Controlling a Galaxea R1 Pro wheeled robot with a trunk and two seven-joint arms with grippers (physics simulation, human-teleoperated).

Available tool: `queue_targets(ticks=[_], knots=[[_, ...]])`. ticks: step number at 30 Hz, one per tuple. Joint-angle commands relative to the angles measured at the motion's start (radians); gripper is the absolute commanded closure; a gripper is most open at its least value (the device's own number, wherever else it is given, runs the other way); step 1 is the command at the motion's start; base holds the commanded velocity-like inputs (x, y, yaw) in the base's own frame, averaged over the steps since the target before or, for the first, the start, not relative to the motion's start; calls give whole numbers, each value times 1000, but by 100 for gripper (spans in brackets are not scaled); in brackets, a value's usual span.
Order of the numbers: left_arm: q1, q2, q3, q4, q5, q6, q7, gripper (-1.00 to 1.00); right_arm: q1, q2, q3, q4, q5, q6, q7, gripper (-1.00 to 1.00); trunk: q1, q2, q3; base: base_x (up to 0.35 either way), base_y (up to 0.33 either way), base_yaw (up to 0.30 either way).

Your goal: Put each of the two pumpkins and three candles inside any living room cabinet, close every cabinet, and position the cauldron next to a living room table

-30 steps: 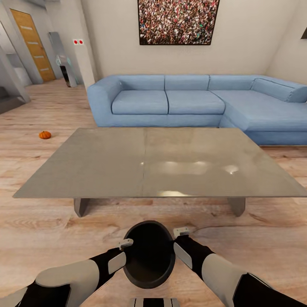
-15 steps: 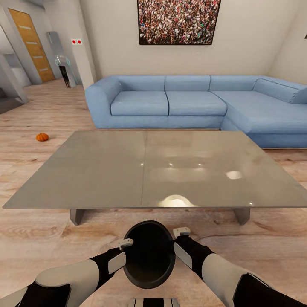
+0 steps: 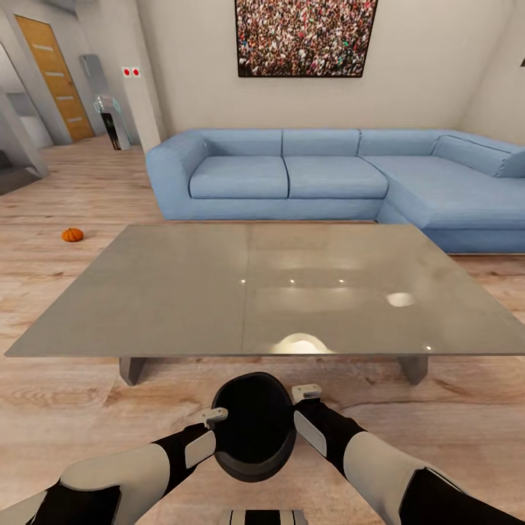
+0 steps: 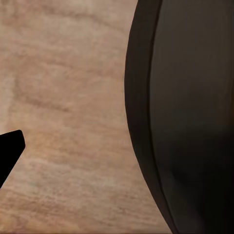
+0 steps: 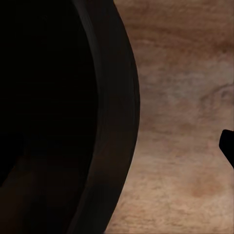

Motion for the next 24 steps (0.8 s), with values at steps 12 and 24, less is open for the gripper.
queue_targets(ticks=[12, 24], knots=[[1, 2, -7, 2, 6, 1, 0, -100, 0, -2, 0, 0, 0, 1, 0, -100, 1, 0, 0, 0, 0, 0], [-2, 17, 202, 9, 6, 4, 0, -100, 0, -8, 0, -1, 0, 10, 2, -100, -2, 1, 19, 0, 0, 0]])
